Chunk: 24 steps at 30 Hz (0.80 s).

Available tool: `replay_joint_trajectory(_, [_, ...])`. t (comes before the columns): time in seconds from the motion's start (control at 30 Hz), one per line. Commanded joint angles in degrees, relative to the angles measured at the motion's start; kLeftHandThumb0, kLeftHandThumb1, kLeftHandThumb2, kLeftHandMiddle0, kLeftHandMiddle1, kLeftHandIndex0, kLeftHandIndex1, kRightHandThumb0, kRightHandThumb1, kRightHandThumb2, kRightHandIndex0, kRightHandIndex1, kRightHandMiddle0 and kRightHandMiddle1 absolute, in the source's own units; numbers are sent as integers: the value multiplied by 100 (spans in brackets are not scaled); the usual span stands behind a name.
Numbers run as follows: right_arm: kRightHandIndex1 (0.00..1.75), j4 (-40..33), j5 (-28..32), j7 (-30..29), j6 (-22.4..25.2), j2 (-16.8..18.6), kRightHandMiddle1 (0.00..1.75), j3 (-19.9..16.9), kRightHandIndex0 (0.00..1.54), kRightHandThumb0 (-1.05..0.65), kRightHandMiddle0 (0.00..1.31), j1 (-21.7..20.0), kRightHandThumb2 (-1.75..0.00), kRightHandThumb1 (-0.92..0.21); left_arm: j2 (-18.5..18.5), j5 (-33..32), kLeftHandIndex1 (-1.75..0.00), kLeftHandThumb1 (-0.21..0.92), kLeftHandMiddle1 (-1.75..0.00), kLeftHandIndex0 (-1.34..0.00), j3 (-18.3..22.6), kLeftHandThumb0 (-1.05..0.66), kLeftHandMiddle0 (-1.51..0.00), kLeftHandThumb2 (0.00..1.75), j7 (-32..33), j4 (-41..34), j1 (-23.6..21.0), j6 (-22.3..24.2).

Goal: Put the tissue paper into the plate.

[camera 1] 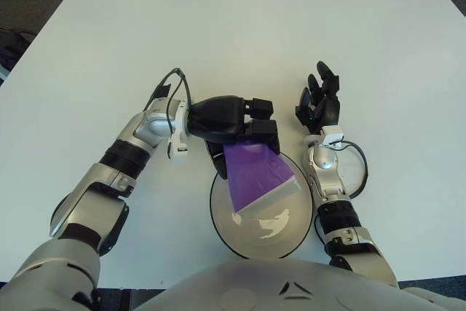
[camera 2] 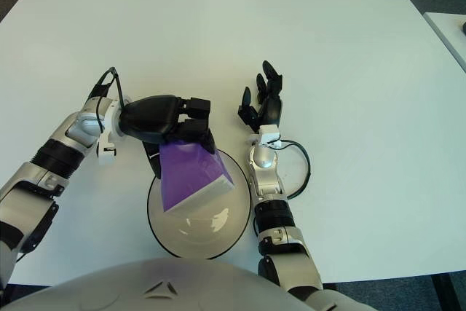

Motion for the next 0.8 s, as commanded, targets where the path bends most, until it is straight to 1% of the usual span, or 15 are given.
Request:
replay_joint_trajectory(0.0, [0, 914, -12, -54, 594, 117, 57, -42, 31, -70, 0, 716, -74, -92, 126, -9, -104, 92, -78, 0, -151, -76, -28, 65, -157, 60, 10, -165])
replay_joint_trajectory(0.07, [0, 926, -17, -74, 597, 127, 57, -43, 31, -70, 0, 705, -74, -92, 151, -4, -95, 92, -67, 0, -178, -77, -27, 68, -189, 78, -18, -203])
replay_joint_trajectory(0.23, [0, 864, -65, -154, 665, 155, 59, -11, 31, -72, 0, 707, -73, -92, 215, 23, -84, 92, -55, 0, -231, -78, -25, 72, -264, 106, -81, -269])
replay_joint_trajectory(0.37, [0, 845, -81, -182, 699, 145, 62, 8, 31, -74, 0, 709, -73, -92, 244, 31, -79, 92, -49, 0, -245, -77, -26, 75, -285, 110, -97, -267])
replay_joint_trajectory(0.5, [0, 826, -107, -209, 735, 138, 64, 21, 32, -75, 0, 713, -74, -92, 240, 58, -80, 92, -46, 0, -192, -76, -27, 79, -235, 73, -53, -192])
replay_joint_trajectory(0.77, [0, 791, -123, -186, 791, 145, 64, 12, 31, -74, 0, 721, -74, -92, 195, 137, -85, 92, -42, 0, -66, -74, -28, 81, -77, 42, 24, -152])
